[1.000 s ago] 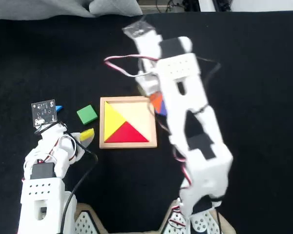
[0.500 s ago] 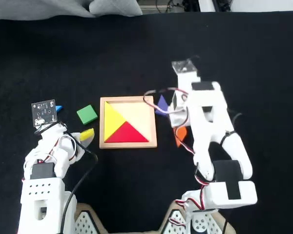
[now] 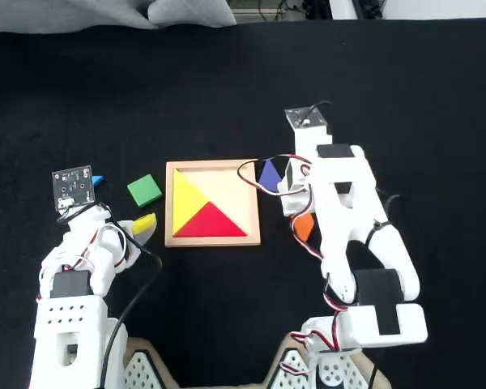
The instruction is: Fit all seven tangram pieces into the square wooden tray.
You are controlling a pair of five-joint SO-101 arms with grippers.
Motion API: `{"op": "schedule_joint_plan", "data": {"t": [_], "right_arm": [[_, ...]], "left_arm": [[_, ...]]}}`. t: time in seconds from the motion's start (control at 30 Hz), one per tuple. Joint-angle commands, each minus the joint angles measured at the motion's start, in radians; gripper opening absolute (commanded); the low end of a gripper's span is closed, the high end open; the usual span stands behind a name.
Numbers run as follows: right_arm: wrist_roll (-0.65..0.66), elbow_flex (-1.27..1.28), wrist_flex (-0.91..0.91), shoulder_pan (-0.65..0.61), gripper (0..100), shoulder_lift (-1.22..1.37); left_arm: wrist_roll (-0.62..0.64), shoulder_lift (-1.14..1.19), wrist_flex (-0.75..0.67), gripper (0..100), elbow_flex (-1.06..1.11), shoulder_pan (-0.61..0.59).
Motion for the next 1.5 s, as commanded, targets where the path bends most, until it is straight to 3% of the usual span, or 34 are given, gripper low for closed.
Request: {"op": "schedule_joint_plan", "data": {"t": [0.0,0.2,0.33,0.47,0.63,0.9,1.1,1.47], "right_arm": [[0.044,-0.061,0.068,-0.026,15.2,-0.07],[0.052,-0.067,0.078,-0.04,10.6,-0.088],[0.153,-0.067,0.017,-0.044,1.7,-0.031],[0.244,-0.074,-0.041,-0.023,1.5,0.073],[0.244,-0.09,-0.074,0.044,1.2,0.125],[0.25,-0.11,0.002,0.081,1.1,-0.013],[0.253,-0.082,-0.052,0.121,1.1,-0.096],[0.305,-0.116,-0.104,0.173,1.1,0.096]], "left_arm": [[-0.006,-0.012,-0.018,35,-0.005,0.01],[-0.006,-0.012,-0.018,35,-0.005,0.01],[-0.006,-0.012,-0.018,35,-0.005,0.01],[-0.006,-0.012,-0.018,35,-0.005,0.01],[-0.006,-0.012,-0.018,35,-0.005,0.01],[-0.006,-0.012,-0.018,35,-0.005,0.01],[-0.006,-0.012,-0.018,35,-0.005,0.01],[-0.006,-0.012,-0.018,35,-0.005,0.01]]}}
